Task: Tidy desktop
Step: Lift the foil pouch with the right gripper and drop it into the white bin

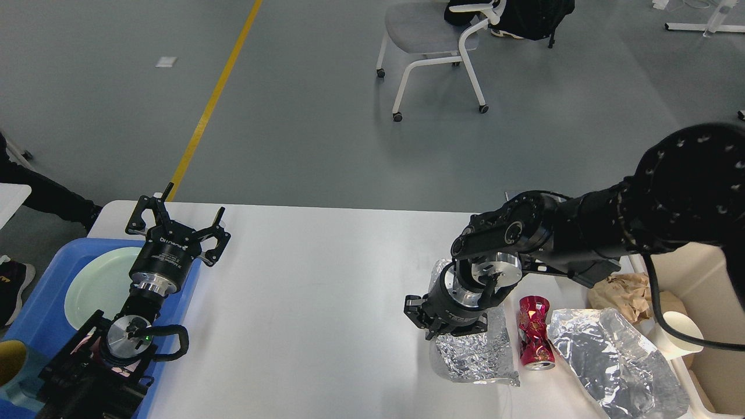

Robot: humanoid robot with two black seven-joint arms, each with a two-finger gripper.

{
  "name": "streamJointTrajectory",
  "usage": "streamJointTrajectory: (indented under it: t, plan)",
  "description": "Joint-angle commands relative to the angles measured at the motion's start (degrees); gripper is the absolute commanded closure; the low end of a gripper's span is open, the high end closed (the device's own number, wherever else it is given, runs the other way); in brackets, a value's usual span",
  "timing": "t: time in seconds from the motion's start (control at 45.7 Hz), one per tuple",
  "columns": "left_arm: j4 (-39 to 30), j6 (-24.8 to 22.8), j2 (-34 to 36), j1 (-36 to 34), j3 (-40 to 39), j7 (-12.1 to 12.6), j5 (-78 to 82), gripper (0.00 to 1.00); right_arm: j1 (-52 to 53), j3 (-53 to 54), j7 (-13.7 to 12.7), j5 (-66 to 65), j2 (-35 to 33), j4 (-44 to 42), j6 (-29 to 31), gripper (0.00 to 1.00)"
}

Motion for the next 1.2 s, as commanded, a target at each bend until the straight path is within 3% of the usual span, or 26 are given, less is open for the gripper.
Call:
streamJointTrajectory:
  t: [0.0, 0.241, 0.438, 0.591, 0.744, 0.81, 0.876, 1.182]
  plan:
    - [0.0, 0.0, 0.0, 0.0, 0.0, 0.0, 0.0, 0.04, 9.06, -0.27, -0.46, -0.14, -3.03, 5.99, 4.57, 1.0]
    - [0.0, 0.0, 0.0, 0.0, 0.0, 0.0, 0.0, 0.04, 25.23, -1.23, -7.49, -0.67, -10.85, 14.79, 14.5, 1.0]
    - [0.0, 0.0, 0.0, 0.0, 0.0, 0.0, 0.0, 0.04, 38.59, -9.57, -8.02, -0.58, -15.25, 16.99, 20.66, 1.0]
    - [0.0, 0.0, 0.0, 0.0, 0.0, 0.0, 0.0, 0.04, 44.84, -17.05, -5.48, -0.23, -15.95, 17.17, 24.26, 1.0]
    - [0.0, 0.0, 0.0, 0.0, 0.0, 0.0, 0.0, 0.04, 46.77, -24.87, 5.32, -0.4, -15.78, 17.08, 25.23, 1.0]
    - [0.0, 0.0, 0.0, 0.0, 0.0, 0.0, 0.0, 0.04, 47.04, -27.33, 7.97, -0.4, -15.6, 17.08, 25.14, 1.0]
    - [0.0, 0.0, 0.0, 0.0, 0.0, 0.0, 0.0, 0.04, 47.13, -28.74, 9.03, -0.4, -15.6, 16.99, 25.14, 1.0]
    - [0.0, 0.0, 0.0, 0.0, 0.0, 0.0, 0.0, 0.04, 45.11, -38.4, 9.03, -1.37, -18.85, 12.25, 21.81, 1.0]
